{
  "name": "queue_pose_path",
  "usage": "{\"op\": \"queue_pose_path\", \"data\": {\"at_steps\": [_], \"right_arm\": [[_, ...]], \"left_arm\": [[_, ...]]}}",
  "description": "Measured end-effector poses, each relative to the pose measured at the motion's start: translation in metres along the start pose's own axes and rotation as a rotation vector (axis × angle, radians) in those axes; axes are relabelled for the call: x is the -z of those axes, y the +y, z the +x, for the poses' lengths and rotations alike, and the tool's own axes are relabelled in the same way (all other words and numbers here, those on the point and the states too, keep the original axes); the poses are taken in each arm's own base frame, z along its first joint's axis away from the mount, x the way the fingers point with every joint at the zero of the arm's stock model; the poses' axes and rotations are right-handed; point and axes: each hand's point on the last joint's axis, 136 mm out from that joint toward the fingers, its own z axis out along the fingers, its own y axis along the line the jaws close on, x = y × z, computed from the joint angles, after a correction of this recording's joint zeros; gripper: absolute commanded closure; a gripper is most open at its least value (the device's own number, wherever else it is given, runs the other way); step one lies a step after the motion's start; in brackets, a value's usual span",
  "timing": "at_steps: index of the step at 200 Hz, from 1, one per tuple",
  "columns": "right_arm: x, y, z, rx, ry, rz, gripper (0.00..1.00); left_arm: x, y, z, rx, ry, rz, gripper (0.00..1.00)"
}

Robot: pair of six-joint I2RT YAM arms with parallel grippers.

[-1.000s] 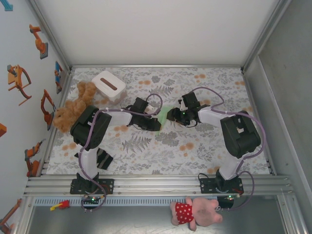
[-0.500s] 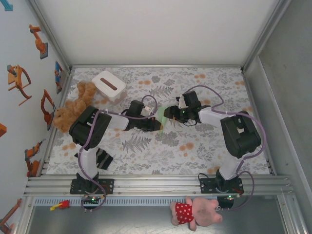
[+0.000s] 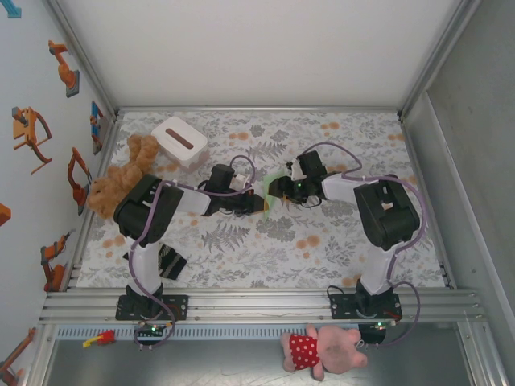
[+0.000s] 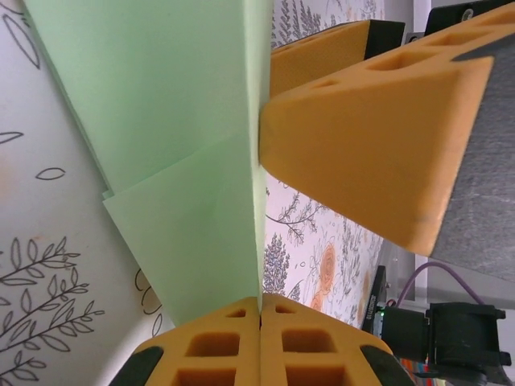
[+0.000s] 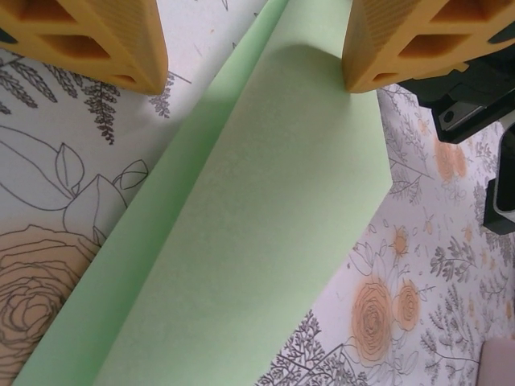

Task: Fold a paper plane with a square sheet of paper (pick it up from the middle)
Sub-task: Fold the wing for the fifth time at the center of the table.

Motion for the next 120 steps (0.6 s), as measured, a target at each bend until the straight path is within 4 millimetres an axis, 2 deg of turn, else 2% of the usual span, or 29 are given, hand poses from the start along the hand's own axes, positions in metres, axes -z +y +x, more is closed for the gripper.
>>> {"op": "queue_pose_path", "data": {"at_steps": [80,120], "right_arm": [[-0.003,-0.006,-0.002,-0.031,0.020,0.036,0.46],[-0.004,-0.009,-0.002,-0.045,0.031,0.088,0.50]], "left_arm": [[-0.004,0.010,0.005,0.067,0.003,0.002,0.92],[-0.003,0.012,0.006,0.089,-0.001,0.006,0.87]]}}
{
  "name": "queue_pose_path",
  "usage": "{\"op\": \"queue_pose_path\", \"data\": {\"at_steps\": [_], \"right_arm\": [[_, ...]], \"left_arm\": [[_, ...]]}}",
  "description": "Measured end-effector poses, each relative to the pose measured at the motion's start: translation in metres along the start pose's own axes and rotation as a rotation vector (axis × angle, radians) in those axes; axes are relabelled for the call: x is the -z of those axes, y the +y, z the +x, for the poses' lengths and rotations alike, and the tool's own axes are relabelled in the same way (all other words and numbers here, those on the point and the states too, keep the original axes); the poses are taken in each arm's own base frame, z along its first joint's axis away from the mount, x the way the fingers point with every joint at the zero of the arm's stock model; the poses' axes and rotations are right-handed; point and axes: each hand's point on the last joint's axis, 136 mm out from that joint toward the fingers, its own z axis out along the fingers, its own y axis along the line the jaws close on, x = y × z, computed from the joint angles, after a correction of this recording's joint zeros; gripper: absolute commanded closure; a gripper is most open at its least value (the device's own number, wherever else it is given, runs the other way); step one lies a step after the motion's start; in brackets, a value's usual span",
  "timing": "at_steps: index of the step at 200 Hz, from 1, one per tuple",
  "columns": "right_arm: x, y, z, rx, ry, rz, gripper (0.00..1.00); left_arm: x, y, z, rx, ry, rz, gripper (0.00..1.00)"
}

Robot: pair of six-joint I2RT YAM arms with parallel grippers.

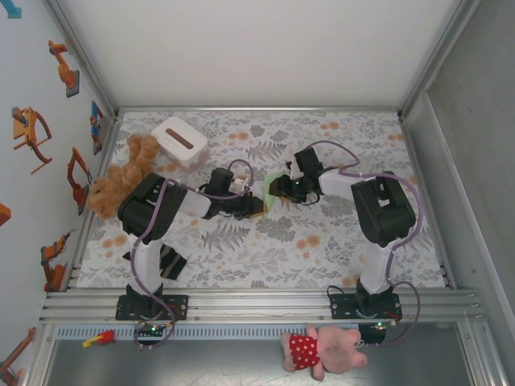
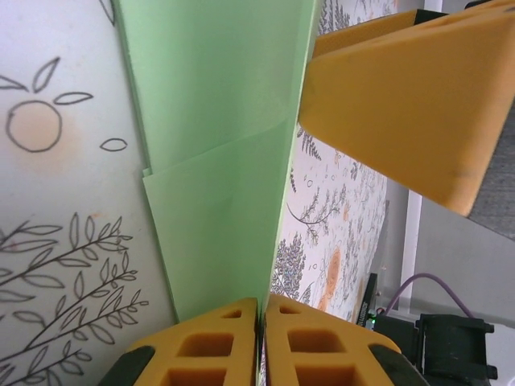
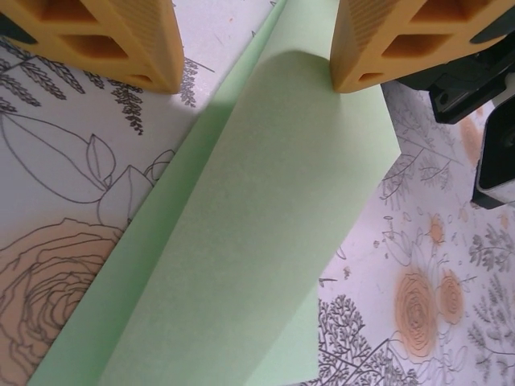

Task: Fold a paper plane with a square sheet of paper (pick it up from the middle)
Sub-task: Fold the wing for the fifth time at the center of the table.

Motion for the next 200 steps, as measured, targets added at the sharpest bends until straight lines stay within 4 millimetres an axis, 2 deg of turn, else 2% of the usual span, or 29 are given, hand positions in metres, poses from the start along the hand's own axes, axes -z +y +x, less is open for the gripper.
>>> {"op": "queue_pose_path", "data": {"at_steps": [53,92,156,200], "right_arm": [[-0.004,-0.003,0.000,-0.024,0.014,0.092,0.50],[-0.005,-0.004,-0.001,-0.059,0.017,0.121,0.50],[-0.005,-0.004,-0.002,-0.108,0.014,0.139,0.50],[-0.005,-0.004,-0.003,-0.136,0.015,0.141,0.49]], "left_arm": [[0.001,-0.002,-0.001,0.008,-0.004,0.008,0.74],[0.006,-0.004,-0.001,0.008,-0.026,-0.011,0.69],[0.019,-0.003,-0.004,-0.010,-0.087,-0.132,0.61],[0.014,0.001,0.008,-0.058,-0.072,-0.262,0.59]]}}
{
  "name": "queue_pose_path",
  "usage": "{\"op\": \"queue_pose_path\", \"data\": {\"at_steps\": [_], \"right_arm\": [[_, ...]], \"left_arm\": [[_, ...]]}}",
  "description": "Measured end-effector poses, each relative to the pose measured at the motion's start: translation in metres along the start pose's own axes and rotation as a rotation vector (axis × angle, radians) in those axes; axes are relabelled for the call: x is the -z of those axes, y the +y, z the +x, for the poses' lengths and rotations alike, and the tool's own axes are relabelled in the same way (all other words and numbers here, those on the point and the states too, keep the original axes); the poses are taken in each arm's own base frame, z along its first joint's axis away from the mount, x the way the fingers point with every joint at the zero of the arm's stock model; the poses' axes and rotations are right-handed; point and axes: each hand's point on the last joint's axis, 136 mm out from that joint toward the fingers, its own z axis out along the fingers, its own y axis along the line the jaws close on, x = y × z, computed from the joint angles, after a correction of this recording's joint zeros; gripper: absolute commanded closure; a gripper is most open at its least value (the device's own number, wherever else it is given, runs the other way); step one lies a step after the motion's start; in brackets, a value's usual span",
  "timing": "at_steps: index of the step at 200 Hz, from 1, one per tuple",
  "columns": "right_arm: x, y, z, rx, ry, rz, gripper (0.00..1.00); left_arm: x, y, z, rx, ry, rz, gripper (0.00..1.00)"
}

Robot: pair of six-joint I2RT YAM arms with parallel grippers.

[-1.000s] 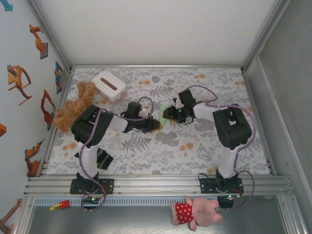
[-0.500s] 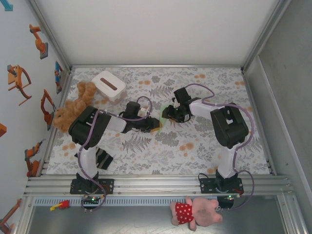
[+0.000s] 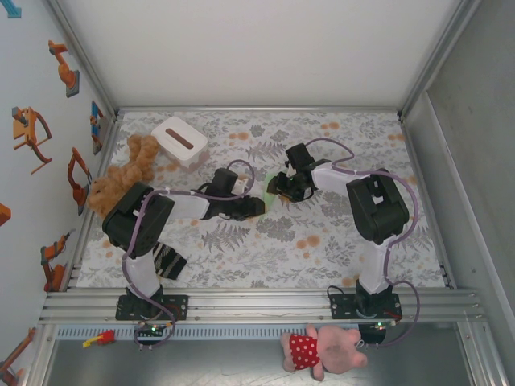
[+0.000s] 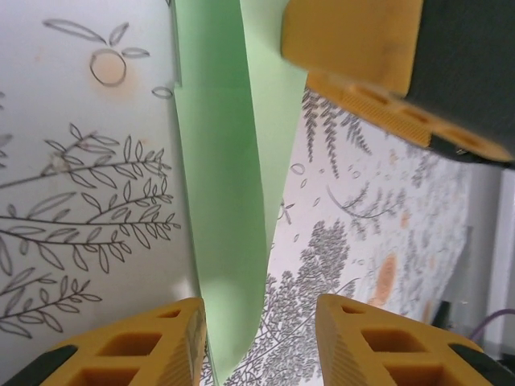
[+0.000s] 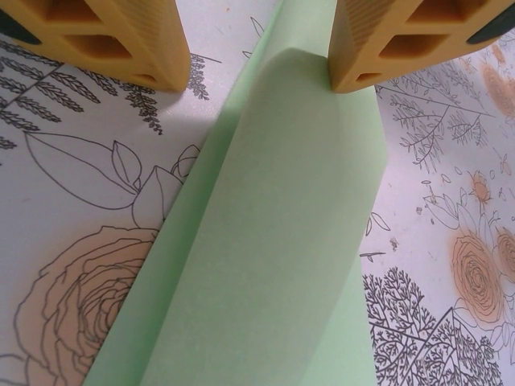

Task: Fold a paper plane with a square sheet of paper (pick it up from the middle)
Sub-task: Fold the wing for the fifth time at the center of the table.

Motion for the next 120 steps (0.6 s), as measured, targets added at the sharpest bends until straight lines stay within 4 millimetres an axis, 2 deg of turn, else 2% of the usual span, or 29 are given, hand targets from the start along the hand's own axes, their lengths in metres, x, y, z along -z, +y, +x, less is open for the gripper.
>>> {"op": "queue_pose_path", "data": {"at_steps": [120], "right_arm": [[-0.001,0.000,0.000,-0.029,0.007,0.007,0.50]], "left_arm": [[-0.006,-0.007,-0.015,-0.106,-0.015,-0.116,0.61]]}}
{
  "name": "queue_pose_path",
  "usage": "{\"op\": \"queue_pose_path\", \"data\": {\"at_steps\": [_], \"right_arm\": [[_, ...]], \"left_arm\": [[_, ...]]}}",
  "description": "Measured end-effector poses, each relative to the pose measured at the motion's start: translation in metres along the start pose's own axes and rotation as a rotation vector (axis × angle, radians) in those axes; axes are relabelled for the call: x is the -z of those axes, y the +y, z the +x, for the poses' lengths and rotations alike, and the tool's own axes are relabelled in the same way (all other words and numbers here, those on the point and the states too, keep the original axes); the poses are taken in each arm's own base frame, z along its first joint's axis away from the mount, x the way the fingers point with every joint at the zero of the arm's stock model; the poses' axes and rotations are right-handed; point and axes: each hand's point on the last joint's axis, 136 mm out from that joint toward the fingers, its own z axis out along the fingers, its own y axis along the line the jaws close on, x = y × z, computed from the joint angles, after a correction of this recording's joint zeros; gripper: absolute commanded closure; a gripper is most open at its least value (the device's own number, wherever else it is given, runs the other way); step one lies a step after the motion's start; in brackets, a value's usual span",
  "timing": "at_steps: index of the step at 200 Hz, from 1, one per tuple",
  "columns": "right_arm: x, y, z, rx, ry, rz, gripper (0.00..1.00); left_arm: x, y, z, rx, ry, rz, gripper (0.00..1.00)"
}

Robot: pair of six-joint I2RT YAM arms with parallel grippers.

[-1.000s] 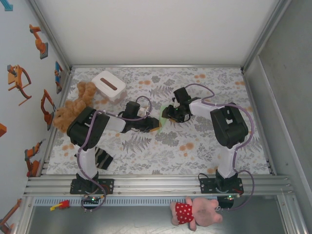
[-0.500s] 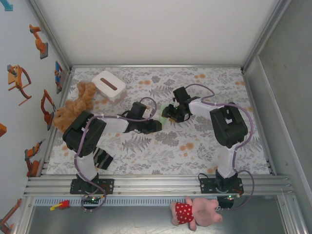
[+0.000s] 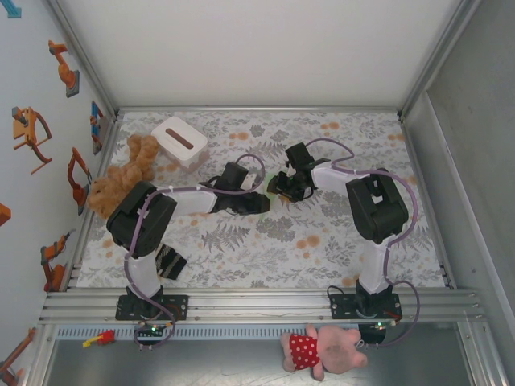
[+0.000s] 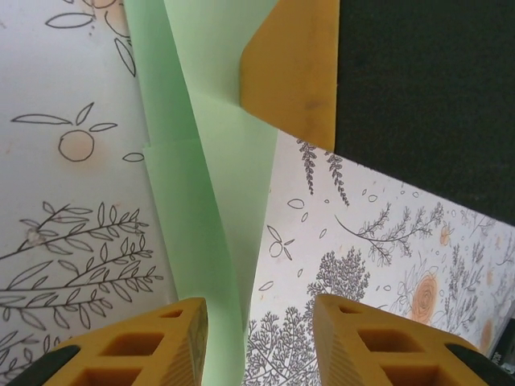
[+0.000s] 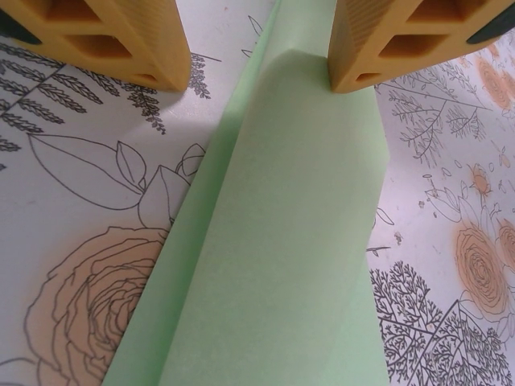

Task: Fold a paper plane with a square sheet of paper (pick it up from the middle)
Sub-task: Fold the wing for the fifth time at the center of the table.

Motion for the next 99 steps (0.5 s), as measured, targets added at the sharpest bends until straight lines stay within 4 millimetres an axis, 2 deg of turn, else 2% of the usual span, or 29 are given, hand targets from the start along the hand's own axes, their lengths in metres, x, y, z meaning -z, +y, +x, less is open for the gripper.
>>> {"op": "queue_pose_path", "data": {"at_steps": [99], "right_arm": [[-0.0006,-0.0004,-0.0001,-0.011,0.004,0.004,0.50]], "left_arm": [[-0.0094,0.0084,-0.0035,-0.050,0.015,-0.043,0.62]]}}
